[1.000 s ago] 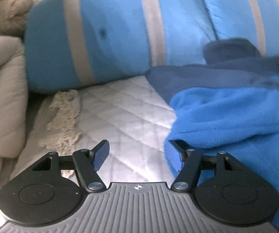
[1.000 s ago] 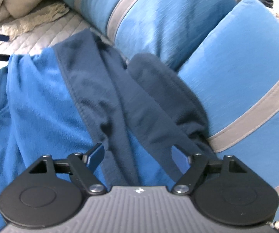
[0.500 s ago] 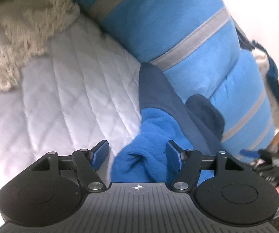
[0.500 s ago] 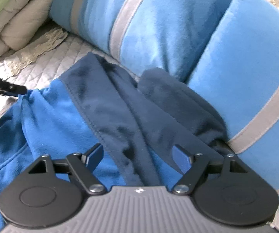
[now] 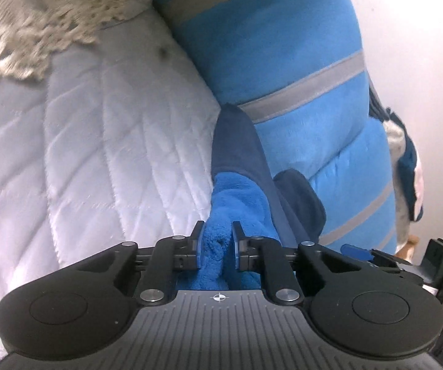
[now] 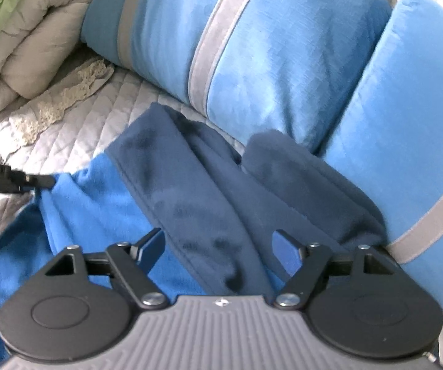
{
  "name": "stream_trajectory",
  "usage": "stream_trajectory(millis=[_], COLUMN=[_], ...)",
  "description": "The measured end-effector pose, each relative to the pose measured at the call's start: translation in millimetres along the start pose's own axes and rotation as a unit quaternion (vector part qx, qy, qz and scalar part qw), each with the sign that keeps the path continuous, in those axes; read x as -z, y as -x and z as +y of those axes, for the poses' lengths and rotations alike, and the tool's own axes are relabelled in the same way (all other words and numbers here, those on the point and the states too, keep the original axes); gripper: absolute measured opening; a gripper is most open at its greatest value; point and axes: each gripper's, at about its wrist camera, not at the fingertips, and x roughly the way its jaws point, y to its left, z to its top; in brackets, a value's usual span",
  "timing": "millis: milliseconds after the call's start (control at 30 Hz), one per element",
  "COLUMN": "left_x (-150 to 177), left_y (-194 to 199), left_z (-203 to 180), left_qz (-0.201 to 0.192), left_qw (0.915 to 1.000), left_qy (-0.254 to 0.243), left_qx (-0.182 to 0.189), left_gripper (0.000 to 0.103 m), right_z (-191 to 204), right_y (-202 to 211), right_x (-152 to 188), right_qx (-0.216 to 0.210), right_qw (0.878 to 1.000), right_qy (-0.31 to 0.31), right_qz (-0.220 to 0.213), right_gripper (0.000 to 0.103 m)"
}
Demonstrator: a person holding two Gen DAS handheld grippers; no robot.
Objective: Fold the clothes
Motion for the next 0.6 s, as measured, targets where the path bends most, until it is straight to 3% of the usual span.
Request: stream_trajectory(millis=[267,400,600], left_x=[-2,-1,2], left_y=[4,5,6], left_z=[4,5,7], left_qz=[-0.004,-0.007,-0.016], left_qw=[0.9998,0.9994,0.9977], left_qy=[-0.004,-0.021,-0.050], left_qx=[0.018,0.028,0.044], left_gripper=[0.021,0.021,0.020], right_z=[4,6,17], right_y=[-20,-32,-51], right_x=[-23,-29,-39], right_qx=[-0.026,-0.061,-0.103], right_qw=[1.000,0.997,0.993], right_qy=[-0.017,-0.037,-0.035], right_qz=[-0.002,-0.015,-0.051], right_gripper=[0.075,0.072,0.057])
